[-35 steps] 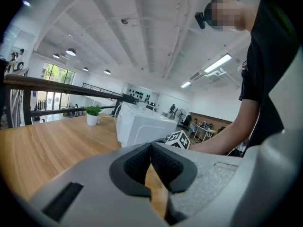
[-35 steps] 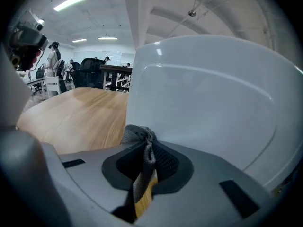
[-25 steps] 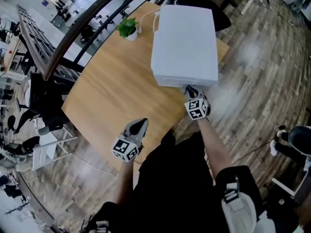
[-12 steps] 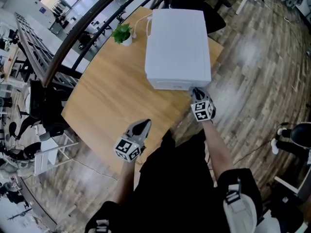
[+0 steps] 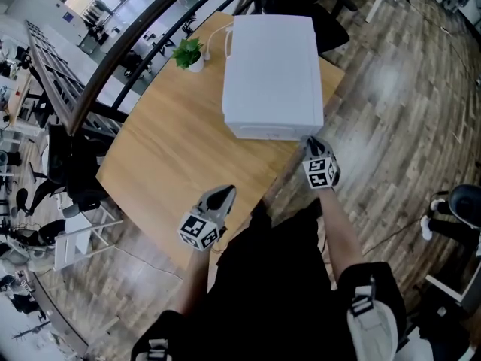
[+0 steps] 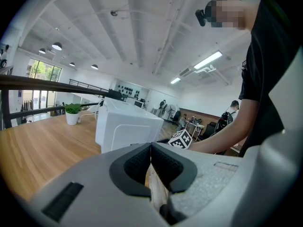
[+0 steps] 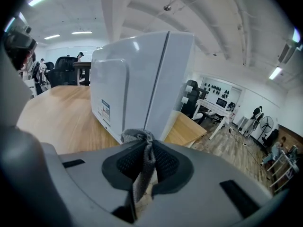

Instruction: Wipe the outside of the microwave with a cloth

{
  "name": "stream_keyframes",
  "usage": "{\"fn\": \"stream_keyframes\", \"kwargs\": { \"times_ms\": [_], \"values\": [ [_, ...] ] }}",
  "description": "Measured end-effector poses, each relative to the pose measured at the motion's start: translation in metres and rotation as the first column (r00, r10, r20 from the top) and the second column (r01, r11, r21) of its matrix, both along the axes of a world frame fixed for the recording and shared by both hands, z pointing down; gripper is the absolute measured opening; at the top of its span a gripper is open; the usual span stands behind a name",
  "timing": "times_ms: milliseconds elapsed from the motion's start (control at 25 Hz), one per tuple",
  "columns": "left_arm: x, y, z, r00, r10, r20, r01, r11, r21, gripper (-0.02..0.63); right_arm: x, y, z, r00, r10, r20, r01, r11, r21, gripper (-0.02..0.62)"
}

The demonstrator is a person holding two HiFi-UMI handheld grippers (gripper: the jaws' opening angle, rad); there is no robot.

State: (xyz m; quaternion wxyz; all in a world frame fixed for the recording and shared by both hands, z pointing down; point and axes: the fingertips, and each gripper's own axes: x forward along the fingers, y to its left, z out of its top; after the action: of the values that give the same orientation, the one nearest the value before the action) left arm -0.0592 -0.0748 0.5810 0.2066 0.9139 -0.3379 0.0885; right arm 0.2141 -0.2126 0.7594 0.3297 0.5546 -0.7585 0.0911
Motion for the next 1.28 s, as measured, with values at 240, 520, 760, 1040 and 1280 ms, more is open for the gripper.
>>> {"fn": "stream_keyframes", "kwargs": {
  "times_ms": [240, 520, 760, 1040, 1280],
  "values": [
    [0.002, 0.001, 0.003, 1.000, 0.001, -0.001, -0.001, 1.000, -0.005, 0.003, 0.009, 0.001, 0.010, 1.000, 0.011, -0.018, -0.011, 1.000, -0.024, 0.037],
    [0.000, 0.003, 0.005, 1.000, -0.021, -0.002, 0.021, 1.000, -0.015, 0.003, 0.016, 0.000, 0.023, 1.000, 0.019, -0.022, -0.019, 0.999, -0.042, 0.037],
    [-0.003, 0.005, 0.006, 0.999, -0.039, 0.005, 0.039, 0.999, -0.019, 0.003, 0.016, -0.001, 0.036, 1.000, 0.011, -0.026, -0.013, 0.997, -0.073, 0.037],
    [-0.009, 0.007, 0.009, 0.998, -0.058, 0.006, 0.058, 0.998, -0.024, 0.003, 0.013, -0.001, 0.055, 0.999, 0.031, -0.015, -0.033, 0.994, -0.107, 0.037],
    [-0.019, 0.005, 0.012, 0.997, -0.072, 0.011, 0.072, 0.997, -0.039, 0.003, -0.002, -0.002, 0.059, 0.997, 0.068, 0.038, -0.063, 0.990, -0.128, 0.035]
  ]
}}
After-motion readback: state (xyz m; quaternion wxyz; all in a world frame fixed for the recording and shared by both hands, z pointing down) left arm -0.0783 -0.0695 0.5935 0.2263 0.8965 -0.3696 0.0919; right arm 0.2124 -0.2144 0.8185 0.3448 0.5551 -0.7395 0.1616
